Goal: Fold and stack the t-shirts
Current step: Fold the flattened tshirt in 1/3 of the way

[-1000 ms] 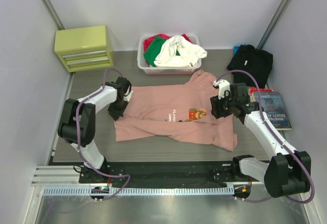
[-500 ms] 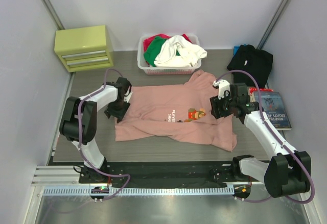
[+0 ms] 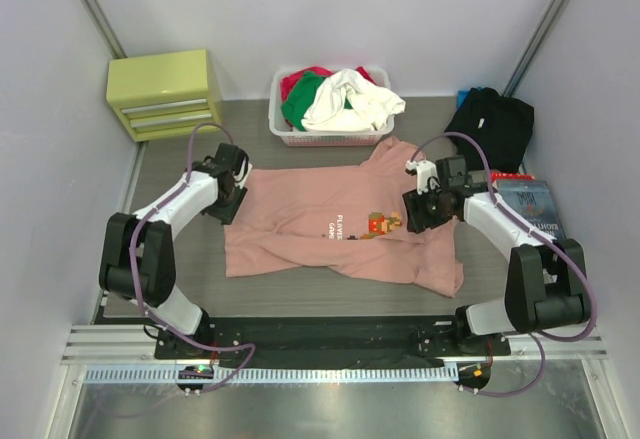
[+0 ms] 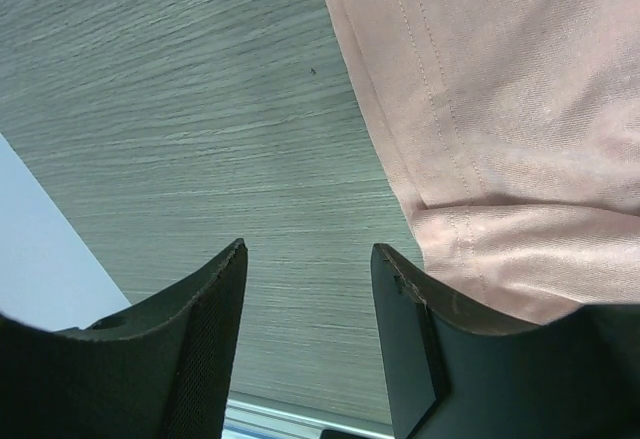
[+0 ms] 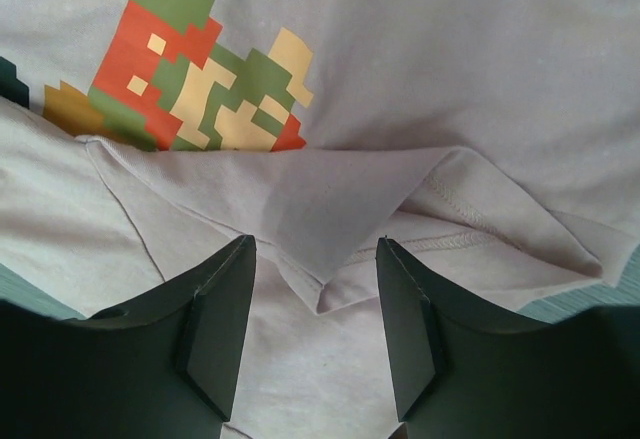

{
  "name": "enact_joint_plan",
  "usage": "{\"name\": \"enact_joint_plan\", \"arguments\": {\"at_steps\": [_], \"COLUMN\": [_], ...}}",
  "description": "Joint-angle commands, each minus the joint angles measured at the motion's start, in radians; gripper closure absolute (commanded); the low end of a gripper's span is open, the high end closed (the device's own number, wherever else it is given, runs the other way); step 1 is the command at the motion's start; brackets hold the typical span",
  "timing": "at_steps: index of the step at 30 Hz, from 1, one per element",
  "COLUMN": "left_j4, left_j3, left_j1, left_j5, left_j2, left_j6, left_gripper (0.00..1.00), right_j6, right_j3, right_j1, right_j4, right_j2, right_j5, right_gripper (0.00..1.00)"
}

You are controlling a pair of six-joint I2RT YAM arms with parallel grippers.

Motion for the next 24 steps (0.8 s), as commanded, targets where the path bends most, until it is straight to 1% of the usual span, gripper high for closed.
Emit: {"name": "enact_joint_plan", "arguments": {"at_steps": [1, 5, 9, 14, 18, 20, 22, 23, 24], "left_j4": [0.039, 0.038, 0.035, 0.041, 0.053, 0.051, 0.051, 0.05, 0.048], "left_j3": [-0.001, 0.002, 0.007, -0.007, -0.018, -0.015, -0.01, -0.007, -0.006], "left_j1": [0.004, 0.004, 0.004, 0.006, 0.004, 0.006, 0.004, 0.006, 0.006], "left_j5": [-0.02, -0.015, -0.012, -0.02, -0.012, -0.003, -0.001, -0.001, -0.001], "left_j2": [-0.03, -0.019, -0.017, -0.024, -0.01, 0.004, 0.012, 0.015, 0.015], "left_j6": [0.017, 0.014, 0.015, 0.026, 0.025, 0.022, 0.022, 0.023, 0.023], "left_gripper": [0.46, 0.46, 0.46, 0.46, 0.46, 0.46, 0.46, 0.46, 0.47], "right_j6": [0.001, 0.001, -0.001, -0.031, -0.027, -0.022, -0.012, -0.005, -0.002], "right_j3": [0.048, 0.054, 0.053, 0.04, 0.03, 0.026, 0.031, 0.039, 0.045], "right_j1": [-0.001, -0.001, -0.001, -0.006, -0.01, -0.012, -0.01, -0.01, -0.01], "right_j4": [0.015, 0.014, 0.014, 0.002, -0.003, -0.004, 0.002, 0.0, -0.001], "right_j2": [0.034, 0.064, 0.075, 0.048, 0.038, 0.058, 0.076, 0.093, 0.103], "right_j5": [-0.044, -0.042, -0.028, 0.021, -0.005, -0.016, -0.027, -0.034, -0.038], "right_gripper": [0.44, 0.46, 0.45, 0.45, 0.44, 0.45, 0.7, 0.9, 0.99]}}
